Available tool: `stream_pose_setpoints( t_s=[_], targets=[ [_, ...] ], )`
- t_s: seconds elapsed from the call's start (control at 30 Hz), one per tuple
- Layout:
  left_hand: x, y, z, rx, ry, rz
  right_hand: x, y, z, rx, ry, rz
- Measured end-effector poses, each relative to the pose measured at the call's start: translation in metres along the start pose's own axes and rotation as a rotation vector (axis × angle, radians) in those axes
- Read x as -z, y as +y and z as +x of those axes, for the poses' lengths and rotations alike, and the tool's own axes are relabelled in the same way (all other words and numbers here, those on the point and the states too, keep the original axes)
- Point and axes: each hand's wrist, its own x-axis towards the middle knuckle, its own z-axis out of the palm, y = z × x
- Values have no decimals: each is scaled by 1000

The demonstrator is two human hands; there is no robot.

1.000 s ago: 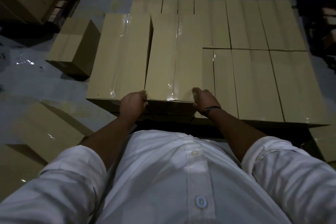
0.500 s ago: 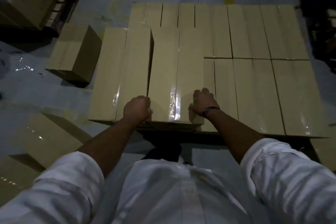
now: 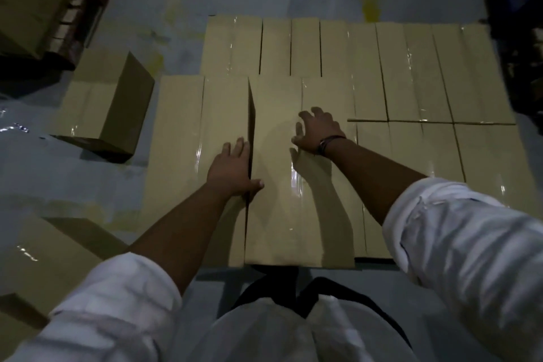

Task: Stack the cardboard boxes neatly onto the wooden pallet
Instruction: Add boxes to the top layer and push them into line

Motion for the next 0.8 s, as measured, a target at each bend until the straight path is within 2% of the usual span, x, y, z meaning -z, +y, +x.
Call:
stream_pose_setpoints(
  t_s=[0.27, 0.5, 0.8],
  targets=[
    [10, 2, 14, 7, -79, -4, 12, -30, 68, 71, -15, -52],
    [4, -1, 15, 11, -60, -10, 19, -51, 115, 134, -2, -127],
    [1, -2, 15, -5, -36, -103, 21, -62, 143, 117, -37, -147]
  ],
)
